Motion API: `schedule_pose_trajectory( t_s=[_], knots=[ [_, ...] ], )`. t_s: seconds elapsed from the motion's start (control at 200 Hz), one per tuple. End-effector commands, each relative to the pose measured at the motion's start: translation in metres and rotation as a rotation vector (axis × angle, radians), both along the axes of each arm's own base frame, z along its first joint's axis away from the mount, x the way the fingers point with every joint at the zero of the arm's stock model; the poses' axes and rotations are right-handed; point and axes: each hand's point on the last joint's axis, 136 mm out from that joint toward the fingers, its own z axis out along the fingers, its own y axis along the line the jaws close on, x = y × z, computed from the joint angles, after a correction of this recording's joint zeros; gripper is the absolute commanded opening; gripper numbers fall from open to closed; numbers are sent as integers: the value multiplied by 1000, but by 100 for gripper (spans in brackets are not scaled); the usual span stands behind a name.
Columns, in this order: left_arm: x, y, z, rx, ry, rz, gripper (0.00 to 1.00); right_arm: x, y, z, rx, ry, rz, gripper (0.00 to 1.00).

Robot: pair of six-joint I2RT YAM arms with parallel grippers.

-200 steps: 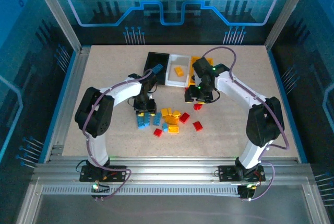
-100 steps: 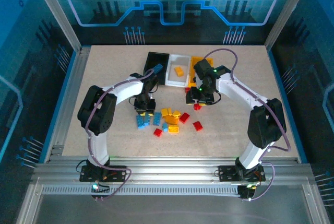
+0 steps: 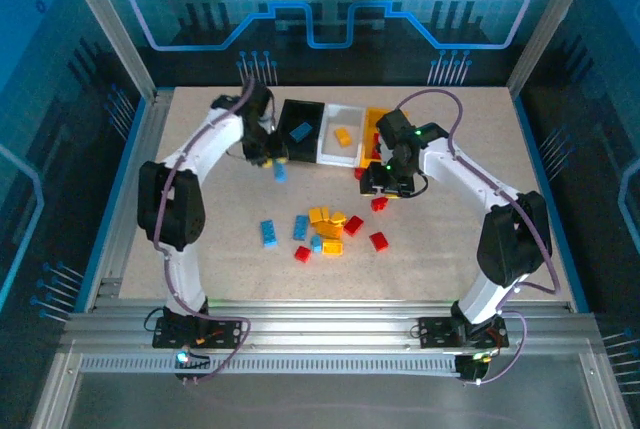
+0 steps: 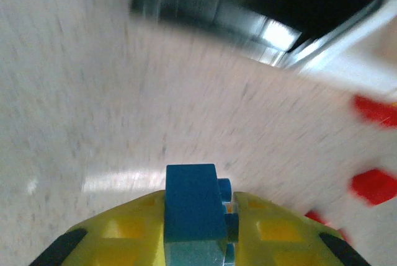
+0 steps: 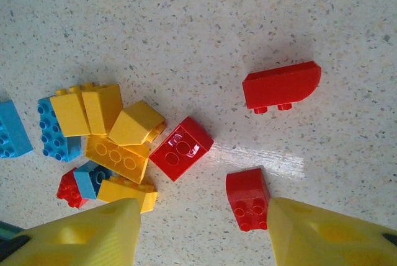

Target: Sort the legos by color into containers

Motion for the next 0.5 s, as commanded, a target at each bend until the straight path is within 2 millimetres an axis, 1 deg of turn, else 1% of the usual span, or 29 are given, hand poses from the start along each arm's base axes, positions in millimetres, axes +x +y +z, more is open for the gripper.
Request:
schedule_pose_trajectory(
  t_s=[0.0, 0.055, 0.07, 0.105, 0.12, 0.155, 0.24, 0.33, 0.495],
  knots=[
    [33, -6, 17, -95, -38, 43, 23, -1, -3, 12, 15, -3, -27, 57],
    [53, -7, 24, -106, -79, 60, 23, -2, -3, 11, 17, 5, -27, 57],
    [57, -7, 22, -107, -80, 63, 23, -2, -3, 11, 18, 5, -27, 57],
    [69, -9, 24, -114, -104, 72, 23, -3, -3, 10, 18, 10, -27, 57],
    [72, -9, 22, -116, -104, 75, 23, -3, -3, 10, 17, 12, -28, 57],
    [83, -12, 23, -125, -123, 80, 23, -4, -3, 9, 18, 17, -27, 57],
    [102, -16, 14, -143, -128, 94, 23, -6, -2, 7, 19, 32, -24, 57],
    [116, -21, 8, -156, -141, 98, 24, -9, -4, 4, 6, 45, -21, 58],
    [129, -25, -3, -160, -145, 104, 25, -13, -16, -12, -45, 89, -35, 60]
  ],
)
